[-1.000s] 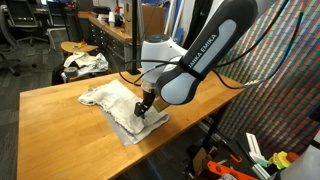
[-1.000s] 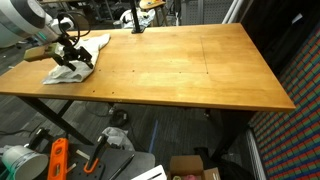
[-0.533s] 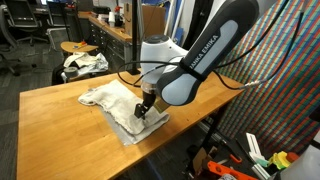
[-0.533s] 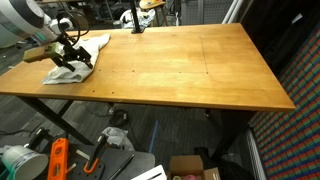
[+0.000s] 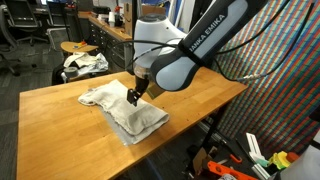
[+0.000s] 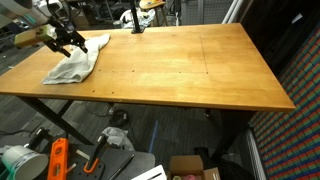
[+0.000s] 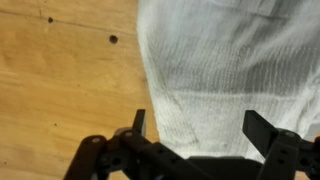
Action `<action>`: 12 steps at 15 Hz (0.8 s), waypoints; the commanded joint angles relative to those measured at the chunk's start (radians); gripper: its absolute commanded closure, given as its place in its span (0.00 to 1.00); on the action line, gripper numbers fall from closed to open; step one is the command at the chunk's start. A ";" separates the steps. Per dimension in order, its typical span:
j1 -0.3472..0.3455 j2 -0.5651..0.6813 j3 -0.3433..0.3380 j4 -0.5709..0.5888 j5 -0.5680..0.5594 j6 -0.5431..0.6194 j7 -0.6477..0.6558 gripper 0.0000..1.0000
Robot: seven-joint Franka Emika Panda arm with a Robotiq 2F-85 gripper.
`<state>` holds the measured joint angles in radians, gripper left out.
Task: Fold the cloth
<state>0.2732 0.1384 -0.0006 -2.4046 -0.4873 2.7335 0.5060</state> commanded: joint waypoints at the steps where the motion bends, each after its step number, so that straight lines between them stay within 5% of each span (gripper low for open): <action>1: 0.053 0.003 -0.017 0.114 -0.139 -0.001 0.208 0.00; 5: 0.124 0.083 -0.011 0.302 -0.314 -0.098 0.496 0.00; 12: 0.166 0.311 0.086 0.667 -0.321 -0.413 0.588 0.00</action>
<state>0.4236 0.3227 0.0681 -1.9247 -0.8034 2.4340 1.0617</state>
